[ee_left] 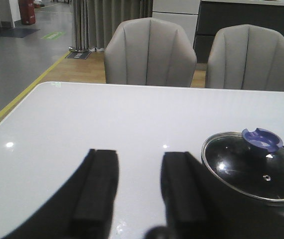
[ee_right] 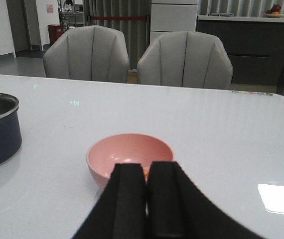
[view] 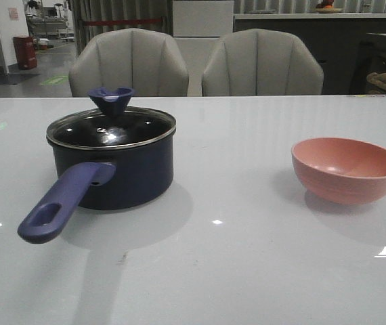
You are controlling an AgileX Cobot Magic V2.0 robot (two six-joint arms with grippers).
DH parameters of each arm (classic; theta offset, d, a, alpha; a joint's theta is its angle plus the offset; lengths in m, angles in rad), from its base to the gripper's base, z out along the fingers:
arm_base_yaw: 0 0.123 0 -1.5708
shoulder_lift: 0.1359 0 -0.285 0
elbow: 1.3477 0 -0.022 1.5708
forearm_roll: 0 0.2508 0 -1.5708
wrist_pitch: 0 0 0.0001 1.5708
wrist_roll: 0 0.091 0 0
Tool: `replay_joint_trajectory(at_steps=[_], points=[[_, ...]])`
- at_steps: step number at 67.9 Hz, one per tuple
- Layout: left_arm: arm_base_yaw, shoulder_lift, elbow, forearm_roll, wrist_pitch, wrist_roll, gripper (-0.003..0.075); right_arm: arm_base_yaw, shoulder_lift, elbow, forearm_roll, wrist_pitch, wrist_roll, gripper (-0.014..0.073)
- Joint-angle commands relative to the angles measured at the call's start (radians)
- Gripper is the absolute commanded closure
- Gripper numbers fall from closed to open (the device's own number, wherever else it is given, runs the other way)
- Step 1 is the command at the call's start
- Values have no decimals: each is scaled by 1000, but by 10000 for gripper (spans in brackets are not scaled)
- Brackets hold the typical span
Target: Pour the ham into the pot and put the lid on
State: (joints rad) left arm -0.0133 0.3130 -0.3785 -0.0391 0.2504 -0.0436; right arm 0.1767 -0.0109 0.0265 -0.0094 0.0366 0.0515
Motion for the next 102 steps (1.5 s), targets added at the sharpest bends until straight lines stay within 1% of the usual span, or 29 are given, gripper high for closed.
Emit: replay_joint_trajectory(at_steps=[1,5,12,21,27,33,39,63,74,79,85,92,102], points=[[3,16,-35,-8,-90,-4,233,-7,-19,-5,-8,-88,-1,432],[3,16,-35,-8,-92,-4,210,-7,-19,-5,-8,-88,-1,432],[3,16,-28,-8,-92,-4,211,-7,-19,-5,-8,-88,-1,432],[3,16,-3,-20,-139,-4,206,-7,-19,-5,-8,-88,-1,432],[3,29,-31,-18,-111,-4,185,-7,-19,-5,-8,-88,-1,432],[3,70,-86,-16,-60,-4,138,-7,-19,-5,-8,-88,-1,432],[3,143,-148,-11,-8,-4,106,-7,-19,-5,-8,-88,-1,432],[3,535,-427,-9,184,-4,107,-7,-19,-5,-8,-88,-1,432],[3,721,-586,-9,323,-4,107,-7,-19,-5,-8,-88,-1,432],[-10,795,-655,-12,371,-4,101,-7,-19,-5,-8,-88,-1,432],[-40,881,-739,-12,420,-4,67,-7,-19,-5,-8,-88,-1,432],[-108,963,-825,-12,429,-4,38,-7,-19,-5,-8,-88,-1,432],[-211,1090,-937,-12,445,-29,39,-7,-19,-5,-8,-88,-1,432]])
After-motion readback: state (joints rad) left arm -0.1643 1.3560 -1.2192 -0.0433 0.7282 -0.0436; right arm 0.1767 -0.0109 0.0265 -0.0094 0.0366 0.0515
